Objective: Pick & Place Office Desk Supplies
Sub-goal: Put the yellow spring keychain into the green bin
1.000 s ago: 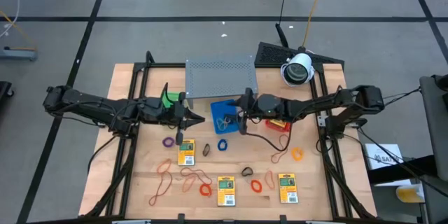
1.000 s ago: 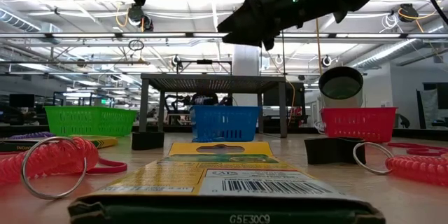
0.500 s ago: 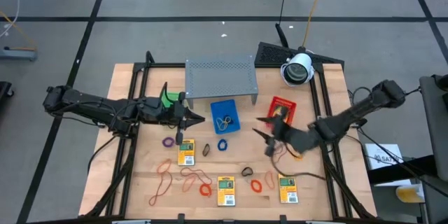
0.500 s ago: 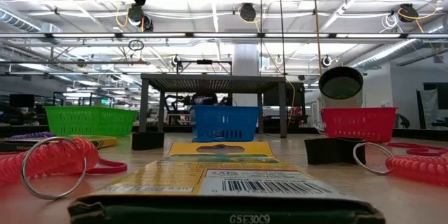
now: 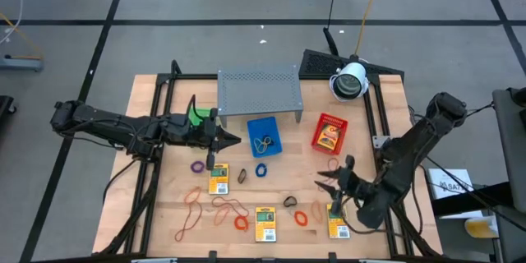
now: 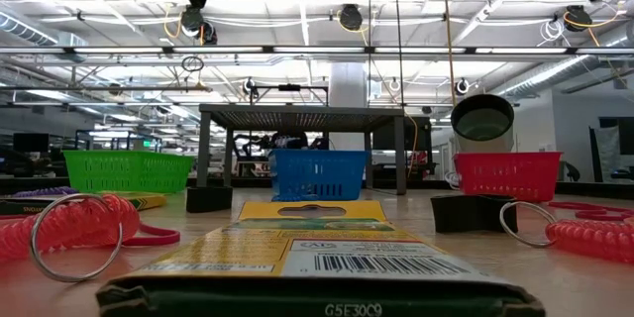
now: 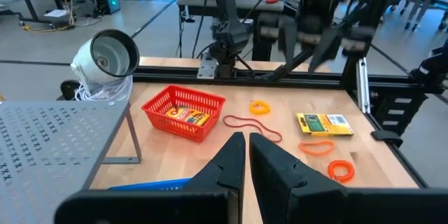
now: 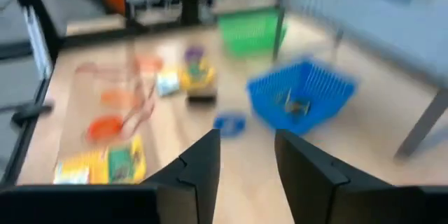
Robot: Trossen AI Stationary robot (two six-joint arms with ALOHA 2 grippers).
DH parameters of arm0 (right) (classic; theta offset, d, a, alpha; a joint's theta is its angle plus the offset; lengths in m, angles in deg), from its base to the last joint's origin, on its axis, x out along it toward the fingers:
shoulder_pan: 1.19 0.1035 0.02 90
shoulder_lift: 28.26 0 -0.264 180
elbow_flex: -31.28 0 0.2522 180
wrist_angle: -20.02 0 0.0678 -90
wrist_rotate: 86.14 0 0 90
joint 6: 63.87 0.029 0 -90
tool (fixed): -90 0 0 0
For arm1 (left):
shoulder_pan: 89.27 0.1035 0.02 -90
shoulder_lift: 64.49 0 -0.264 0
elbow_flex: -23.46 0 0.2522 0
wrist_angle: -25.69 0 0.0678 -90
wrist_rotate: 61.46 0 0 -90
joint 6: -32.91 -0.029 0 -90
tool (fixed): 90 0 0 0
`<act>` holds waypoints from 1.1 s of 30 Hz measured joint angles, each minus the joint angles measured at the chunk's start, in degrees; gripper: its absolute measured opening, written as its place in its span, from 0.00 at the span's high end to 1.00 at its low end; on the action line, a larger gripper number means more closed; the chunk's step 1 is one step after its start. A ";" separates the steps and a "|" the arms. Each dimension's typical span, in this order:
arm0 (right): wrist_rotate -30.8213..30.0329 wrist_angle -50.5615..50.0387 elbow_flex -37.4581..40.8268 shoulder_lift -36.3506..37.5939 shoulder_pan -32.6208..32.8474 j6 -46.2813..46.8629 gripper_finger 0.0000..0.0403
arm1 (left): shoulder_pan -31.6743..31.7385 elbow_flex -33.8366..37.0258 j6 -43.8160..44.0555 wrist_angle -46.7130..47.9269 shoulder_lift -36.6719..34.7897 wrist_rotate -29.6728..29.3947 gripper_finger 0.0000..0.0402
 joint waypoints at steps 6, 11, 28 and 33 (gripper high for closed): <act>20.05 -15.21 0.00 -2.85 -1.96 23.50 0.69 | 0.00 0.00 0.13 -0.03 0.00 -0.02 0.92; 34.60 -26.95 0.00 -3.45 -7.20 35.35 0.69 | 0.00 0.00 -0.06 -0.17 0.00 -0.02 0.92; 53.46 -32.06 0.02 -3.40 -16.52 42.45 0.69 | 0.00 0.00 -4.78 -4.03 0.00 -0.20 0.92; 56.21 -31.91 1.55 -3.40 -16.52 42.60 0.69 | 0.00 0.00 -4.65 -4.00 0.01 -0.20 0.92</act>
